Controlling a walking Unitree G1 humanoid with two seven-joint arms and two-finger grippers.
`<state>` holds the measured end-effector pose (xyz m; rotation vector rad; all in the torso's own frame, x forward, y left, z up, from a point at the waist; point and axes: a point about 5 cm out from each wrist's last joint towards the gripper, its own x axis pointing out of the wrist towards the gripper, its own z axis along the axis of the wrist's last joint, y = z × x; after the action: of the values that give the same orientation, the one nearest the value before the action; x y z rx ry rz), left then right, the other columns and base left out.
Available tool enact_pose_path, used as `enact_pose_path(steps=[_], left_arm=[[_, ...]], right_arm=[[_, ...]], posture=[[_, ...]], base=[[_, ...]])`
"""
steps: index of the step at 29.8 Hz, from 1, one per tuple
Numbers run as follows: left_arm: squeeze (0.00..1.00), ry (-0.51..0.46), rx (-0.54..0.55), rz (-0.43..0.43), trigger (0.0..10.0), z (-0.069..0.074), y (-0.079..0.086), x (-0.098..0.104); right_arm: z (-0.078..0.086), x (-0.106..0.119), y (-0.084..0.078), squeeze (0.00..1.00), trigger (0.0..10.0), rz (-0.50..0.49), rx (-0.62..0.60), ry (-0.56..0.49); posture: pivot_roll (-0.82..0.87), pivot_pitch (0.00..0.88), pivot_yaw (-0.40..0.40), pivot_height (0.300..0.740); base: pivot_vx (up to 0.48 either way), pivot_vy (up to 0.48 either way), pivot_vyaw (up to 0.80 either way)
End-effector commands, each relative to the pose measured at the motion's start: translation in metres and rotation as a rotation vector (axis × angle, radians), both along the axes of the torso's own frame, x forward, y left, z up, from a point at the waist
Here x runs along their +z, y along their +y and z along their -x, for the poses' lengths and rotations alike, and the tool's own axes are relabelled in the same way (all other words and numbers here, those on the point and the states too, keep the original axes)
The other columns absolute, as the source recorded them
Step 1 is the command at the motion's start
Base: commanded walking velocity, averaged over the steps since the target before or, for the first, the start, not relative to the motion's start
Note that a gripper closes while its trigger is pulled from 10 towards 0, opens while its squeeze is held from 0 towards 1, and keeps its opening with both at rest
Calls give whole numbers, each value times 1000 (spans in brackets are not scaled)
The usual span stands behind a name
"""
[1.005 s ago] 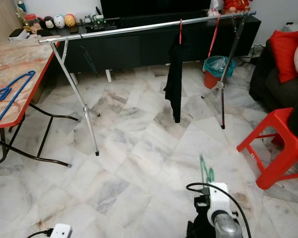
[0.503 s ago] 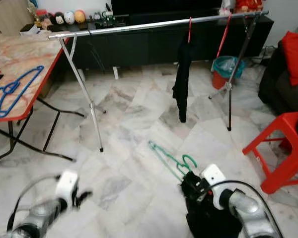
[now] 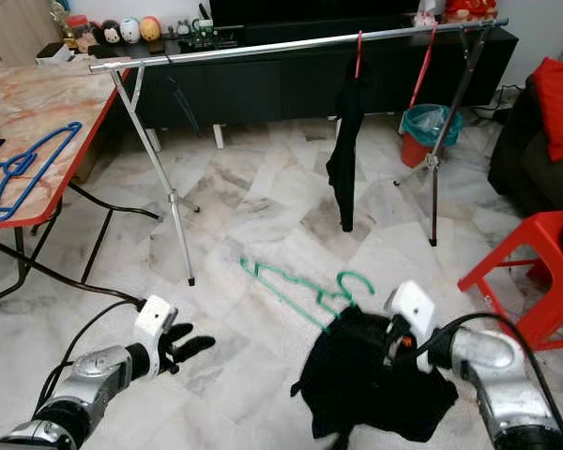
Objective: Hang hanger
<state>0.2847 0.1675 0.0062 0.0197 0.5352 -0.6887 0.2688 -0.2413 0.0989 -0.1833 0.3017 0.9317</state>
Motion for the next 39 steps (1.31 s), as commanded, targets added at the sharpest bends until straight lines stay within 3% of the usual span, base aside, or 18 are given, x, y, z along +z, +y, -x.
enact_pose_path(steps=[1,8,15,21,35,39], left_arm=[[0,49,-12,-8,10000,7,4,-6],[0,118,-49,53,10000,11,0,-8],[0,72,-21,171,10000,1,-9,5],[0,58,-16,198,10000,-3,-11,9],[0,73,13,210,10000,-2,-8,6],[0,103,-44,175,10000,1,-7,3]], right_arm=[[-7,21,7,0,10000,-61,23,-78],[-13,41,27,0,10000,-135,87,-127],[-5,45,62,0,10000,-188,234,-99],[-1,39,67,0,10000,-163,276,-63],[-2,49,78,0,10000,-137,367,-64],[-1,59,92,0,10000,-157,415,-103]], posture=[[-5,0,61,740],[-6,0,57,740],[-1,0,45,740],[-3,0,41,740],[-4,0,33,740],[-6,0,32,740]], base=[[0,0,0],[0,0,0],[0,0,0],[0,0,0],[0,0,0],[0,0,0]])
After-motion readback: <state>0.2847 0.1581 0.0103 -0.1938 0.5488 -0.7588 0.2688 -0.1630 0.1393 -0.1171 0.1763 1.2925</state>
